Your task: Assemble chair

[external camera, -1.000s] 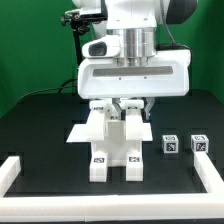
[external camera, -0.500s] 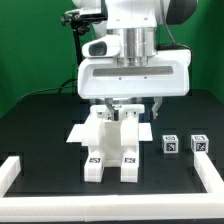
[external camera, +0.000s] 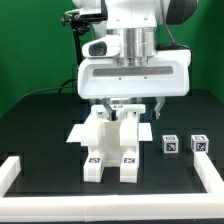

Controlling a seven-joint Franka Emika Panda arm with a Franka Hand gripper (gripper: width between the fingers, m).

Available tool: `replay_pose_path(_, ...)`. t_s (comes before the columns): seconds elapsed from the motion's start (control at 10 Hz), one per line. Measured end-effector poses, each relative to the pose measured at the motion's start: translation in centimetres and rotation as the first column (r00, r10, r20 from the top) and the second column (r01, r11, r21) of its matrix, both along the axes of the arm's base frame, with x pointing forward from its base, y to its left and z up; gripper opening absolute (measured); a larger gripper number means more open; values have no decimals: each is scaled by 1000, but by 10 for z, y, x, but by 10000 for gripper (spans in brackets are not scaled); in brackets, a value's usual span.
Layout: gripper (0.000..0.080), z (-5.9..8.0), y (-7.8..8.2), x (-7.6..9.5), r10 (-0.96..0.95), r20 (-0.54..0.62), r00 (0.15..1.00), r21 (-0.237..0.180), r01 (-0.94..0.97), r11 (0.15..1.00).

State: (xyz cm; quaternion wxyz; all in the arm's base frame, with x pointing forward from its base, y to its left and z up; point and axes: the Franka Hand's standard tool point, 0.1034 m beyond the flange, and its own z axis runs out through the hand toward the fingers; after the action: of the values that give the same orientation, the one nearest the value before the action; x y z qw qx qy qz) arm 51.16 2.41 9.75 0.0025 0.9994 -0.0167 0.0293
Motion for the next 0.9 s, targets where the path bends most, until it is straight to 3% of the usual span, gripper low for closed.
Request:
replay_pose_path(0.4,649,1,1,0,0,-1,1000,1,0,1000)
replay_pose_path(0.6,649,23,33,-18,-59,-31,998,30,60,998)
replay_pose_path(0.7,649,30,58,-29,-61,-23,998,28,62,998)
replay_pose_path(0.9,649,43,103,-35,-9,2,1000,-3,9,1000)
